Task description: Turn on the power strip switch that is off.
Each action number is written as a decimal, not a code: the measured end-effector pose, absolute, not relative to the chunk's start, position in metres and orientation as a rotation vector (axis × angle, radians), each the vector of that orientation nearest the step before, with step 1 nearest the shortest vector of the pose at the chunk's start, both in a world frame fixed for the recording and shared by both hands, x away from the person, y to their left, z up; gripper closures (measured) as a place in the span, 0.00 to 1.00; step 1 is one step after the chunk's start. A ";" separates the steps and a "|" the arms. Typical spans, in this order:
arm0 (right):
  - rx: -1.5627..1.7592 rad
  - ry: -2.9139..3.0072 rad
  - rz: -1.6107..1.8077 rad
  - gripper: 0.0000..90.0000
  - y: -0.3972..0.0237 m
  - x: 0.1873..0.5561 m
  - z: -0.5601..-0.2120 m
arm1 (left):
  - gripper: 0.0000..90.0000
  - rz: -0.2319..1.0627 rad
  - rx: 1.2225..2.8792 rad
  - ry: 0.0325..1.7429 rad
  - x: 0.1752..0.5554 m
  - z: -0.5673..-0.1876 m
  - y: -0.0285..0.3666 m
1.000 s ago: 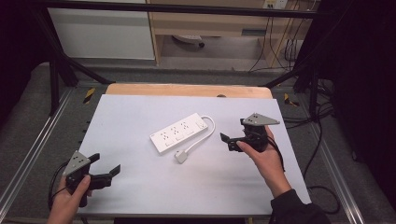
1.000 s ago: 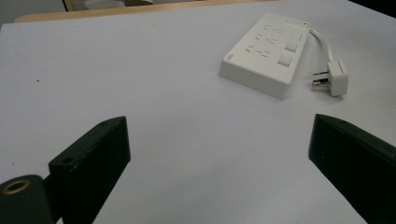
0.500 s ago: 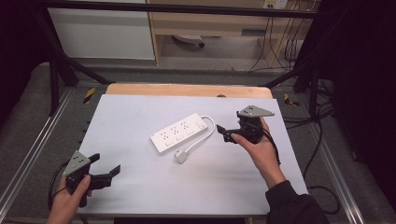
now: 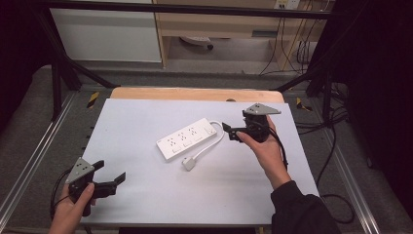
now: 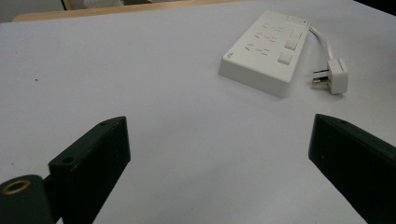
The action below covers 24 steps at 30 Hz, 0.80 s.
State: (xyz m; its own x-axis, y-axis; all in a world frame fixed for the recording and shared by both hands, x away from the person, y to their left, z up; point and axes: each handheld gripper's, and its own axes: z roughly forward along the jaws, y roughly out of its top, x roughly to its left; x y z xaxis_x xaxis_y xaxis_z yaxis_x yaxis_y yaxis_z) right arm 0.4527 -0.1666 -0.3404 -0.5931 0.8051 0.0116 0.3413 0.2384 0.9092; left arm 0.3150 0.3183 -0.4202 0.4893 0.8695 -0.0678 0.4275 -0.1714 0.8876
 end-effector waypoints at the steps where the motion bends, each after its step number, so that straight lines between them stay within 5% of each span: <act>1: 1.051 2.052 1.327 0.10 -0.166 0.453 -0.341 | 0.06 0.585 1.787 1.095 0.315 -0.420 0.318; 24: 1.093 2.024 1.325 0.16 -0.154 0.474 -0.347 | 0.06 0.587 1.793 1.094 0.315 -0.420 0.319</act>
State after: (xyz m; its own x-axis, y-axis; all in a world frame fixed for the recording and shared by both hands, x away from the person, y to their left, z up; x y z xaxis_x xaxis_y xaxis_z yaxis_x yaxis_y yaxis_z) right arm 0.4737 -0.1537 -0.3465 -0.5646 0.8248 0.0301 0.3577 0.2117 0.9095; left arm 0.3152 0.3186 -0.4203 0.4904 0.8692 -0.0629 0.4278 -0.1772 0.8864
